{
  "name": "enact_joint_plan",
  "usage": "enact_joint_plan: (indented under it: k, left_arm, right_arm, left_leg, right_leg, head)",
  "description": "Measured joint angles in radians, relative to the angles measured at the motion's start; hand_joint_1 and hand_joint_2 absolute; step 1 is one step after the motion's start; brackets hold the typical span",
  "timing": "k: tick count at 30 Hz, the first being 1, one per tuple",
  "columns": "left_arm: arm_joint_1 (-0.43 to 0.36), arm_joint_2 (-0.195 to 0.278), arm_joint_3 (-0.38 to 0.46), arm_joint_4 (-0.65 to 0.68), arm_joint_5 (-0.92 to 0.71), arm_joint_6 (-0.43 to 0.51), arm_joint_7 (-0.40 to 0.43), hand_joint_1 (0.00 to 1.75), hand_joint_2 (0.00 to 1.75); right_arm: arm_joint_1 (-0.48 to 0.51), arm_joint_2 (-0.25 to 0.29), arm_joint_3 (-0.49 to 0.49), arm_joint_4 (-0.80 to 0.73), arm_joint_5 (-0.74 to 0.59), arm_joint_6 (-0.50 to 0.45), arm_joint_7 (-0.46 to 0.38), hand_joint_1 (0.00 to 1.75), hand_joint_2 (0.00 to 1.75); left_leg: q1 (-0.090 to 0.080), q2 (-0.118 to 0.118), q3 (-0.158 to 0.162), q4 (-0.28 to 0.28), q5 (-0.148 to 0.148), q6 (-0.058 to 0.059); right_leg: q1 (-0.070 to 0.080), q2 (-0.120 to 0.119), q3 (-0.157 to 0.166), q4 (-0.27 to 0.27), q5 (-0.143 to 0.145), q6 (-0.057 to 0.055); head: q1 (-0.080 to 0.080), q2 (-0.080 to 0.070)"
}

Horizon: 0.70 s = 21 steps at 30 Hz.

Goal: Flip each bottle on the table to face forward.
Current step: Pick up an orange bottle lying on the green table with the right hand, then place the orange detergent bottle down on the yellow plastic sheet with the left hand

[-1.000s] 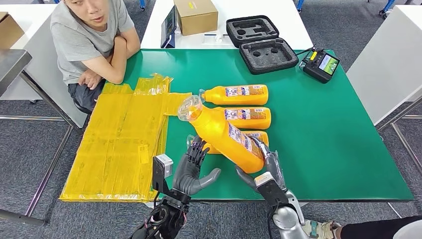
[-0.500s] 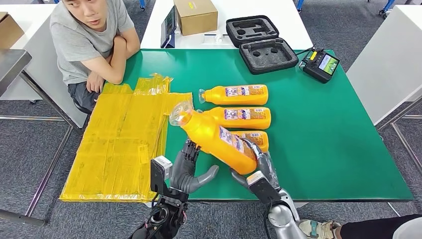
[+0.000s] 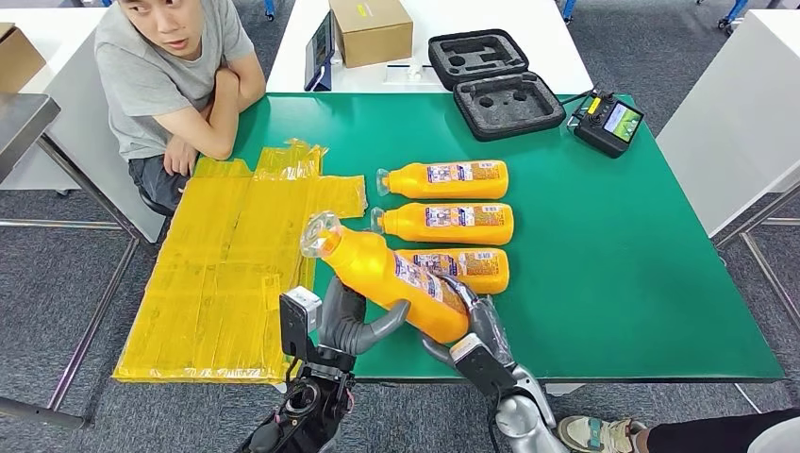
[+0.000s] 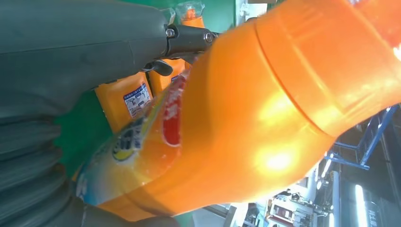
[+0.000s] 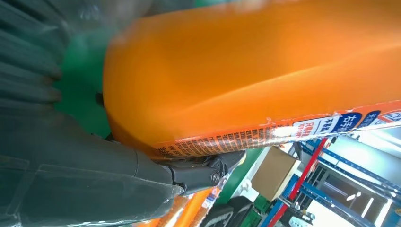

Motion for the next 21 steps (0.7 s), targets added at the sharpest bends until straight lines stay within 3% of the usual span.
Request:
enact_joint_plan:
  k: [20, 21]
  left_arm:
    - [-0.001, -0.002, 0.000, 0.000, 0.017, -0.008, 0.000, 0.00, 1.75]
    - [-0.001, -0.002, -0.001, 0.000, 0.017, -0.009, 0.000, 0.07, 1.75]
  right_arm:
    - [0.003, 0.002, 0.052, 0.021, -0.025, -0.018, 0.000, 1.75, 1.75]
    - [0.002, 0.002, 0.053, 0.022, -0.025, -0.018, 0.000, 1.75, 1.75]
  left_leg:
    - [0.000, 0.000, 0.000, 0.000, 0.000, 0.000]
    - [0.000, 0.000, 0.000, 0.000, 0.000, 0.000]
  right_leg:
    - [0.000, 0.000, 0.000, 0.000, 0.000, 0.000]
    - [0.000, 0.000, 0.000, 0.000, 0.000, 0.000]
  head:
    - [0.000, 0.000]
    - [0.000, 0.000]
